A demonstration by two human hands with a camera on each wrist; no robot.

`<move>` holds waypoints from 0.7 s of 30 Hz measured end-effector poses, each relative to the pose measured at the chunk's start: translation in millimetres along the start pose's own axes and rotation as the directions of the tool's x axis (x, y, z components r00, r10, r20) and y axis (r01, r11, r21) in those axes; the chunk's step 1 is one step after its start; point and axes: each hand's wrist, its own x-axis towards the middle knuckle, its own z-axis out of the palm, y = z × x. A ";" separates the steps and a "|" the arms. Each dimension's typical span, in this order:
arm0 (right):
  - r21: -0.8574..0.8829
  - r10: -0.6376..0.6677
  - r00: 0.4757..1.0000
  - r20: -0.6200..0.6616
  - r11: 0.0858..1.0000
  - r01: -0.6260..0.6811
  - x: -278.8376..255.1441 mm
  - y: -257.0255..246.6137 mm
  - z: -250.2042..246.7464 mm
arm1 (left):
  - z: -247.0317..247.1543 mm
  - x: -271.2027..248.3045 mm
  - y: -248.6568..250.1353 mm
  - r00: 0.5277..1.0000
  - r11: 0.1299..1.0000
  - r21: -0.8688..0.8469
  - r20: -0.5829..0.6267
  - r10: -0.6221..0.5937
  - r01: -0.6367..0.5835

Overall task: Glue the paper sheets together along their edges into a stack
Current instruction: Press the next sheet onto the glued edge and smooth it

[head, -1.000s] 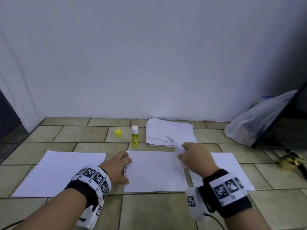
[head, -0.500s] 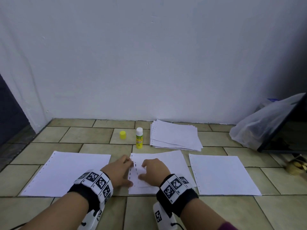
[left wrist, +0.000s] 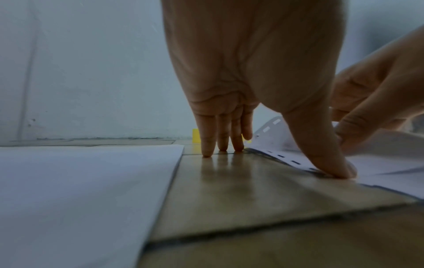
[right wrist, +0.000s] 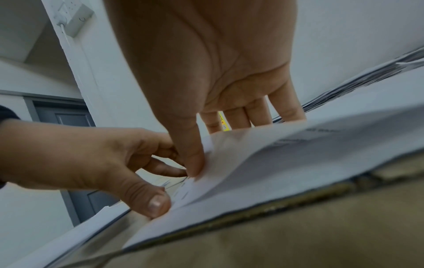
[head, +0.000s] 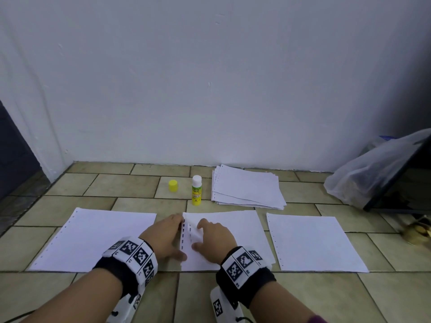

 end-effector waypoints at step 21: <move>-0.057 0.022 0.999 0.050 0.998 -0.019 5.2 -4.5 2.6 | -0.8 0.4 -6.5 0.999 0.998 0.061 0.027 0.032 -0.033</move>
